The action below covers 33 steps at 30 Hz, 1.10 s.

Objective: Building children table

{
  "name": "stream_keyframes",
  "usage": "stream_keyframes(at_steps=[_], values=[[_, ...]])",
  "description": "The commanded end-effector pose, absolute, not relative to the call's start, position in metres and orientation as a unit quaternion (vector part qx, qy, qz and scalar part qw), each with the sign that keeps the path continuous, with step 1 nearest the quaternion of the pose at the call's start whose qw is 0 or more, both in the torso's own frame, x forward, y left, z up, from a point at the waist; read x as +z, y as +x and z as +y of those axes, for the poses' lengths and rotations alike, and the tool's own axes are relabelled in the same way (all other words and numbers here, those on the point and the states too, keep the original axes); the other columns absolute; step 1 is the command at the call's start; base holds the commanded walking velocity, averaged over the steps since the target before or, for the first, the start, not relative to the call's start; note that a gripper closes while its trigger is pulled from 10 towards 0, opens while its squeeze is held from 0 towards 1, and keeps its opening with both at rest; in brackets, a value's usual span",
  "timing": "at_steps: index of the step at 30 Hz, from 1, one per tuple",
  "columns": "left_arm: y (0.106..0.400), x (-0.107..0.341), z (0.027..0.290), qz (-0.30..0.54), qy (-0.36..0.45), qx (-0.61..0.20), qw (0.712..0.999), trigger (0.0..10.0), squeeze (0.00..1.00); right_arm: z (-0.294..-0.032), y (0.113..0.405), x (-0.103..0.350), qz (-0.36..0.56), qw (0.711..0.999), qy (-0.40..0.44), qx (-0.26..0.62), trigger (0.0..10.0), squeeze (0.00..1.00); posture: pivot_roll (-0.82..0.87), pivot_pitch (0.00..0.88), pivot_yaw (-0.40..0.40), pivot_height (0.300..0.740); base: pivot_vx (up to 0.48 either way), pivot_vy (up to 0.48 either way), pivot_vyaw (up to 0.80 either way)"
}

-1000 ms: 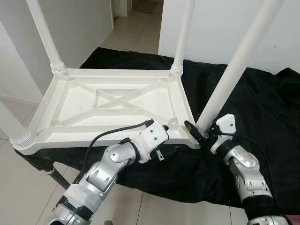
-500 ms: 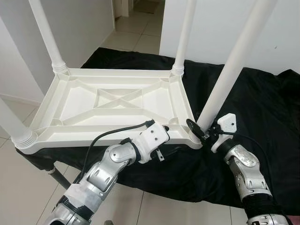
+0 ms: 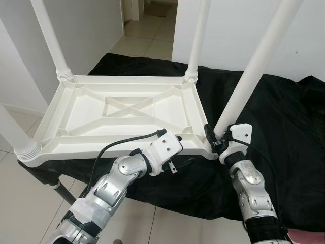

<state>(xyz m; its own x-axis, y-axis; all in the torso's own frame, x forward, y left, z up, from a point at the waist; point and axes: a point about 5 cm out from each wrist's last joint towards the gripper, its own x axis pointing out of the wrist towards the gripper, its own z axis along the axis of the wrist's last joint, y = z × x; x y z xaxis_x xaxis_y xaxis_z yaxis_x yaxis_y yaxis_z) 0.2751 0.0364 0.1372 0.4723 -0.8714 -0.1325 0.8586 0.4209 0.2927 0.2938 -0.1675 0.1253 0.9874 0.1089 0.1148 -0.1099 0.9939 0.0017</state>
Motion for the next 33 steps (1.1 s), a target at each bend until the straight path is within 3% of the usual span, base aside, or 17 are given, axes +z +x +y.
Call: stream_keyframes(at_steps=[1,3,8,20,21,32,33], values=[[0.276,0.137,0.036,-0.014,0.172,-0.531,0.829,10.0,0.0,-0.172,0.289,0.109,-0.015,0.999,0.015,0.028,10.0,0.0,-0.05,0.0,-0.007,0.74,0.0,0.0,0.0],[0.276,0.137,0.035,-0.014,0.169,-0.532,0.83,10.0,0.0,-0.159,0.285,0.108,-0.007,0.998,0.05,-0.035,10.0,0.0,-0.06,0.0,-0.01,0.74,0.0,0.0,0.0],[0.273,0.135,0.032,-0.013,0.16,-0.534,0.83,10.0,0.0,-0.144,0.28,0.109,-0.008,0.994,0.064,-0.092,10.0,0.0,-0.05,0.0,-0.016,0.74,0.0,0.0,0.0],[0.276,0.136,0.032,-0.015,0.16,-0.53,0.833,10.0,0.0,-0.135,0.282,0.119,-0.021,0.993,0.08,-0.088,10.0,0.0,-0.06,0.0,-0.015,0.74,0.0,0.0,0.0],[0.276,0.137,0.032,-0.016,0.16,-0.53,0.833,10.0,0.0,-0.133,0.282,0.12,-0.024,0.993,0.083,-0.086,10.0,1.0,-0.06,0.0,-0.01,0.74,0.0,0.0,0.0],[0.276,0.137,0.033,-0.014,0.162,-0.532,0.831,10.0,0.0,-0.136,0.281,0.131,-0.055,0.995,0.075,-0.048,10.0,1.0,-0.06,0.0,-0.005,0.74,0.0,0.0,0.0],[0.276,0.137,0.033,-0.014,0.162,-0.532,0.831,10.0,0.0,-0.137,0.281,0.133,-0.061,0.995,0.074,-0.029,10.0,0.36,-0.06,0.0,-0.004,0.74,0.0,0.0,0.0]])
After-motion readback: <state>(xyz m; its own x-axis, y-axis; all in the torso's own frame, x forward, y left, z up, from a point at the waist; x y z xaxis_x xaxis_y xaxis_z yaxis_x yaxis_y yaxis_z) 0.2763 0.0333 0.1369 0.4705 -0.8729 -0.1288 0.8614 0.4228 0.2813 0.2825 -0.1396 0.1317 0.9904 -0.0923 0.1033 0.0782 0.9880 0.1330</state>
